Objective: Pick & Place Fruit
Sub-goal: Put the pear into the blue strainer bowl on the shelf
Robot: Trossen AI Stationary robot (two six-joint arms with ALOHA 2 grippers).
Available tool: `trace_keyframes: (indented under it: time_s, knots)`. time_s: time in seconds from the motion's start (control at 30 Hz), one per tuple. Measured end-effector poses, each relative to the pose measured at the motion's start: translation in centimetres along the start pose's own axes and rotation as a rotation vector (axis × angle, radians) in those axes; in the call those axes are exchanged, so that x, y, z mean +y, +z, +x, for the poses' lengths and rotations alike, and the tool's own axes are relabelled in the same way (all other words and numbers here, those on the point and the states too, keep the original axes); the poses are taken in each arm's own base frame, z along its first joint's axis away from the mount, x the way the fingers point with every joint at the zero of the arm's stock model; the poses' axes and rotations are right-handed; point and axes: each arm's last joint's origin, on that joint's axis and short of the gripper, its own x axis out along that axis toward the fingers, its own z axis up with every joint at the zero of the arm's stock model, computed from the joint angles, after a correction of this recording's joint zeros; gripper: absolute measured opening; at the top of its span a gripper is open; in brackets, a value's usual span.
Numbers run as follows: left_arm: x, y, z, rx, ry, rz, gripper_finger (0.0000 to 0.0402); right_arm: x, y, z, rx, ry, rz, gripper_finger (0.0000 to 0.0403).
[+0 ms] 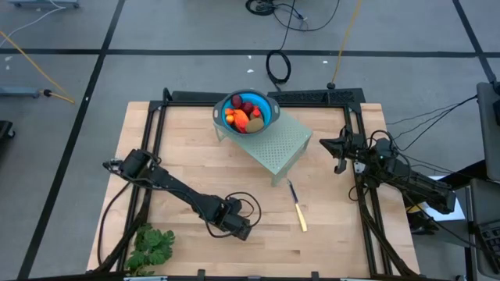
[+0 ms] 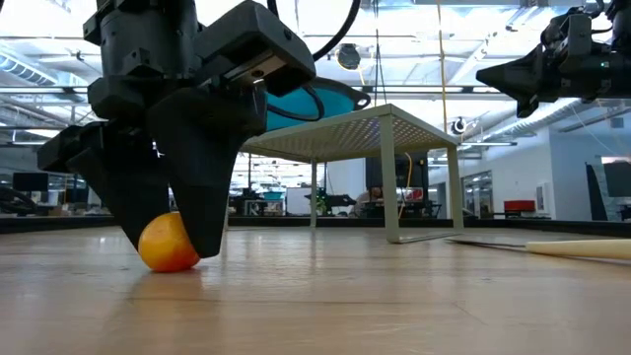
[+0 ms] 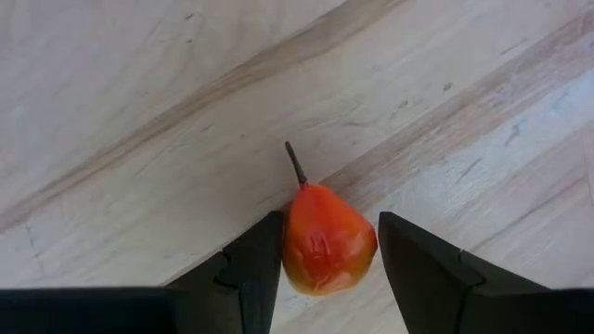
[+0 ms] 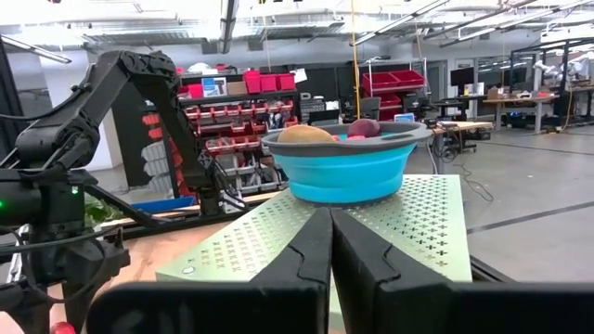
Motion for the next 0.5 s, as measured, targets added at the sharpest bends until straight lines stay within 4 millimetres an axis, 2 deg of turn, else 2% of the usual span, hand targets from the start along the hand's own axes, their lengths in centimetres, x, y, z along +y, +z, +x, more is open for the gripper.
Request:
trace_keyframes:
  time_s: [0.5]
  knots:
    - [0.24, -0.09, 0.01, 0.023, 0.025, -0.004, 0.018, 0.0, 0.0, 0.0, 0.0, 0.0, 0.0, 0.0]
